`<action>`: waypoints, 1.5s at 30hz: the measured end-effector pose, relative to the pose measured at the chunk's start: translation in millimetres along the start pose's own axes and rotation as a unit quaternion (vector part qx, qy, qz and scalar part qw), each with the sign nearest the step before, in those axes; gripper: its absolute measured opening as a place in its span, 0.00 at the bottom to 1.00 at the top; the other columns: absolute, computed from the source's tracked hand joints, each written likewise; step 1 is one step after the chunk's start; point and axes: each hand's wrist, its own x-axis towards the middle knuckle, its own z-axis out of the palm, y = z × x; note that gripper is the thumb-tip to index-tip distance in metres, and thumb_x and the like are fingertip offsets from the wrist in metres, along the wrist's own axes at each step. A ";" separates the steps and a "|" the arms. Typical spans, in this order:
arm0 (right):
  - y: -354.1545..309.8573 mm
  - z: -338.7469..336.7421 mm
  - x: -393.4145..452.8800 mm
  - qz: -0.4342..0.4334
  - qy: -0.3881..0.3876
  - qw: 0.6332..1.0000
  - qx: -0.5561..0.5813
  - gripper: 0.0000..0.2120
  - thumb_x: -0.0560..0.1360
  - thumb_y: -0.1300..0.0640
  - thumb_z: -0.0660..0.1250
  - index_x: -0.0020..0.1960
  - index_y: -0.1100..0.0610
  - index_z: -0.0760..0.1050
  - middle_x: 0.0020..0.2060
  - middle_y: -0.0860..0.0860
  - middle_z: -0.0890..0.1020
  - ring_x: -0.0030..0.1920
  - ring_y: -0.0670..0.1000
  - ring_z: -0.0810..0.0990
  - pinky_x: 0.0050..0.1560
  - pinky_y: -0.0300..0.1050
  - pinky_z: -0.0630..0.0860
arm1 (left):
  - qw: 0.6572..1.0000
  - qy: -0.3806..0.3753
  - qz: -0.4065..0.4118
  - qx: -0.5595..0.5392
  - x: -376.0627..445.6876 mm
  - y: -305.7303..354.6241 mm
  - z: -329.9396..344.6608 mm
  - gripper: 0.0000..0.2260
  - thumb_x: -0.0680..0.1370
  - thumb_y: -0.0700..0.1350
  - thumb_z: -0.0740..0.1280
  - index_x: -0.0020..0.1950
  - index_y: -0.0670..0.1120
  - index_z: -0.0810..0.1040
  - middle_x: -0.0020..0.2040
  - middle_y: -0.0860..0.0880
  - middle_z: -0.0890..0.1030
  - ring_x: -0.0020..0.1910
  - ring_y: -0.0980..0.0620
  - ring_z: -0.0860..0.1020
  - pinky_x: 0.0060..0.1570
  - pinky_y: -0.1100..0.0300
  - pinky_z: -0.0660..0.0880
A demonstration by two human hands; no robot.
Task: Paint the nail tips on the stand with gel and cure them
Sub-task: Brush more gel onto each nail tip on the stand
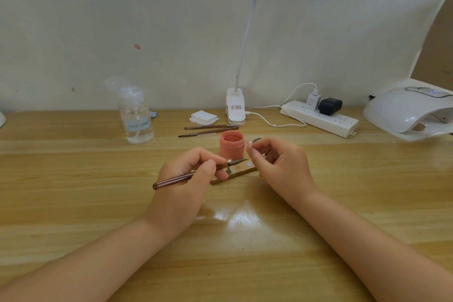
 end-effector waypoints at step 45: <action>12.8 -29.0 11.9 0.057 -0.113 0.971 -0.201 0.13 0.70 0.41 0.72 0.53 0.44 0.82 0.26 0.45 0.71 0.28 0.44 0.68 0.31 0.43 0.62 | 0.962 0.136 -0.163 -0.170 5.2 14.7 5.1 0.13 0.81 0.40 0.61 0.43 0.50 0.82 0.41 0.53 0.84 0.49 0.56 0.82 0.59 0.45 0.74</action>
